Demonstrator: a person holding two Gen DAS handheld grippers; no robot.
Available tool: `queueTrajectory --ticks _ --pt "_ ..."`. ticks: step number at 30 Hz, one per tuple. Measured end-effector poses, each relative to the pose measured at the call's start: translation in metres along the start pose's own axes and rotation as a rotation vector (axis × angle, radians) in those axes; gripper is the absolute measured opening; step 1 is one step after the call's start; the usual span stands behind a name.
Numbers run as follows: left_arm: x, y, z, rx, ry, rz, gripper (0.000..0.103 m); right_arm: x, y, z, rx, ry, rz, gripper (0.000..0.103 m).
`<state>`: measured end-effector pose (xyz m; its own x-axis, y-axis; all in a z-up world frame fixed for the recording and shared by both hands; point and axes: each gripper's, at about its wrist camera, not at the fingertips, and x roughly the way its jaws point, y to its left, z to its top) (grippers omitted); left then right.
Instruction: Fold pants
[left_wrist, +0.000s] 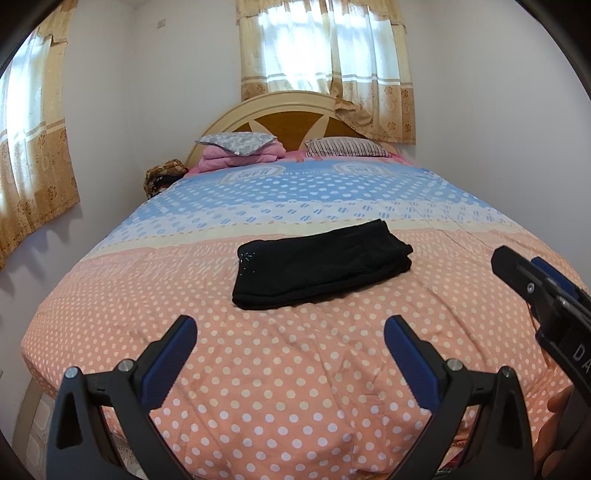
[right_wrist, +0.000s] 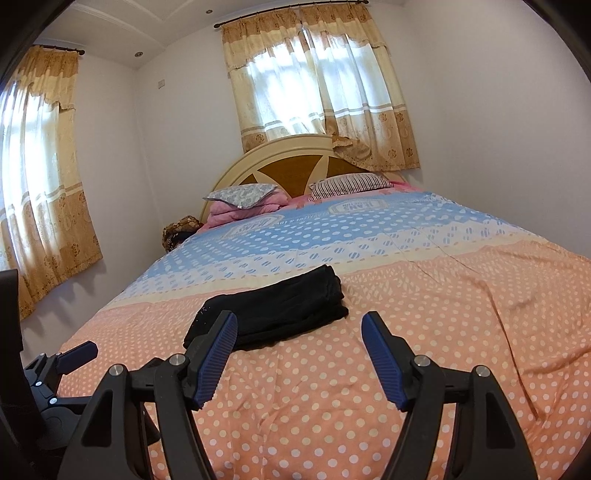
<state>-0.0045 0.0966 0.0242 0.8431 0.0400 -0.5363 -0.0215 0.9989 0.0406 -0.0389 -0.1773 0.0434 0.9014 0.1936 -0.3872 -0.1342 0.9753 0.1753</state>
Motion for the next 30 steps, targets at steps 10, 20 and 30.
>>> queueTrajectory --ticks 10,20,30 --pt "-0.0039 -0.0037 0.0006 0.003 -0.005 0.013 0.103 -0.0036 0.0006 0.0002 0.000 -0.012 -0.002 0.072" --pt "-0.0036 -0.0035 0.0004 0.001 0.000 0.020 0.103 -0.0048 0.0013 0.0000 0.001 -0.011 0.002 0.072" --pt "-0.0036 -0.0035 0.0007 -0.002 0.003 0.022 0.103 -0.0057 0.0003 -0.0003 0.005 -0.012 0.004 0.072"
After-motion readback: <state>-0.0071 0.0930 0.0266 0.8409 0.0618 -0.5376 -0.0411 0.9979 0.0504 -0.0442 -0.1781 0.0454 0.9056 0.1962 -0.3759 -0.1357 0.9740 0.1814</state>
